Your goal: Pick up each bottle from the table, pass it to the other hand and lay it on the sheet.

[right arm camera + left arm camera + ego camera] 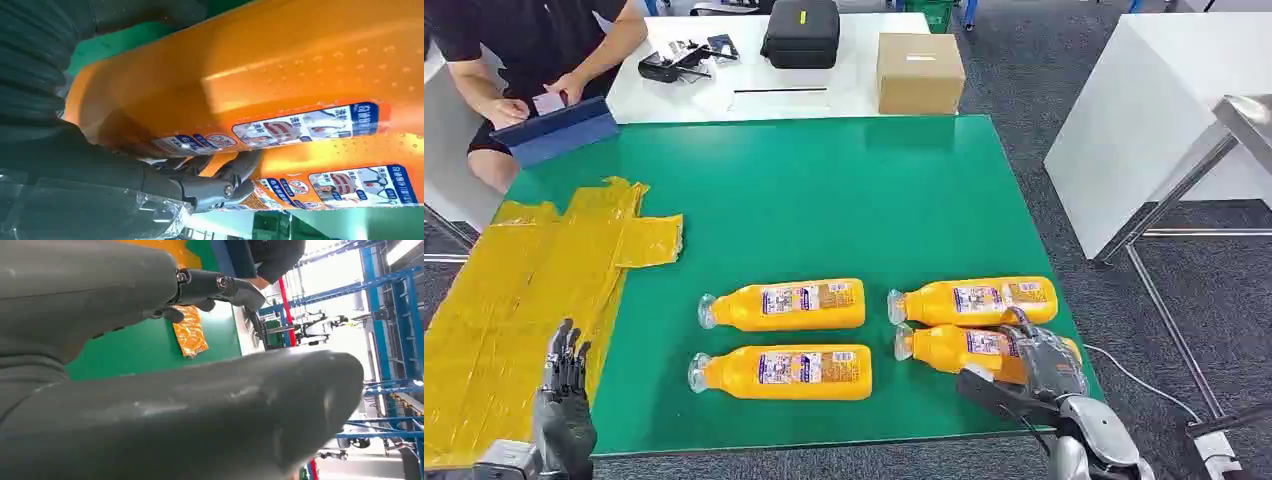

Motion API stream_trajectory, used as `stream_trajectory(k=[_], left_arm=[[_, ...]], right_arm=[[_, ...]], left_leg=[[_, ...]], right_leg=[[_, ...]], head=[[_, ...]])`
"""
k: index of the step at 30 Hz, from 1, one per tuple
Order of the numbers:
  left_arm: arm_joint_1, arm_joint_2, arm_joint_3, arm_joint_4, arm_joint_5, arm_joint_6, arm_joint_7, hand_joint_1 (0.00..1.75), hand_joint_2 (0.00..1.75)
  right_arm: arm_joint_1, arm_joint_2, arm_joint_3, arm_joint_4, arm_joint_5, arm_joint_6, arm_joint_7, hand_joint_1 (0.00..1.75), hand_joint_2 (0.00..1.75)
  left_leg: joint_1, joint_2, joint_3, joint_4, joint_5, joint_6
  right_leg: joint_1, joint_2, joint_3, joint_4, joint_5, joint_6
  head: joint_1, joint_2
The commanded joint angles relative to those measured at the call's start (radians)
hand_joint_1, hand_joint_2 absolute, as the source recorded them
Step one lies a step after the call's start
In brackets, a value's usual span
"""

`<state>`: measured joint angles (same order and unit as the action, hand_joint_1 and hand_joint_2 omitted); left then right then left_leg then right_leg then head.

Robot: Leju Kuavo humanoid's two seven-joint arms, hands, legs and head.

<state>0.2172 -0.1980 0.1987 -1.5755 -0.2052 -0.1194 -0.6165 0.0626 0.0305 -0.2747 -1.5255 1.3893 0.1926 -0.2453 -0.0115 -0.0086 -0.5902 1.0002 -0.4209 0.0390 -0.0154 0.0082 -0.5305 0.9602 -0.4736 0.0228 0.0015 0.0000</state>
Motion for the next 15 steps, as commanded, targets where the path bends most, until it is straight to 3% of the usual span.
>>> stream_trajectory(k=[1, 9, 15], left_arm=[[-0.014, 0.014, -0.006, 0.036, 0.004, -0.001, -0.046, 0.0, 0.0], [-0.002, -0.01, 0.027, 0.018, -0.002, -0.01, -0.039, 0.0, 0.0], [-0.03, -0.005, 0.032, 0.049, -0.007, -0.025, -0.039, 0.0, 0.0]], right_arm=[[0.034, 0.03, -0.019, 0.005, 0.008, 0.023, -0.004, 1.75, 1.75], [0.108, 0.101, 0.004, -0.299, 0.004, 0.005, -0.033, 1.75, 1.75], [0.176, 0.136, 0.036, -0.466, -0.004, -0.013, -0.046, 1.75, 1.75]], left_leg=[[0.001, -0.002, 0.0, -0.001, 0.001, -0.003], [0.0, -0.001, -0.001, 0.0, 0.0, -0.003], [0.0, -0.001, -0.004, 0.001, 0.0, -0.003]], right_leg=[[0.001, -0.003, 0.001, -0.001, 0.0, -0.002], [0.0, -0.001, -0.001, 0.001, -0.001, -0.002], [0.001, -0.002, 0.007, 0.001, -0.001, -0.002]], head=[[0.0, 0.0], [0.0, 0.0], [0.0, 0.0]])
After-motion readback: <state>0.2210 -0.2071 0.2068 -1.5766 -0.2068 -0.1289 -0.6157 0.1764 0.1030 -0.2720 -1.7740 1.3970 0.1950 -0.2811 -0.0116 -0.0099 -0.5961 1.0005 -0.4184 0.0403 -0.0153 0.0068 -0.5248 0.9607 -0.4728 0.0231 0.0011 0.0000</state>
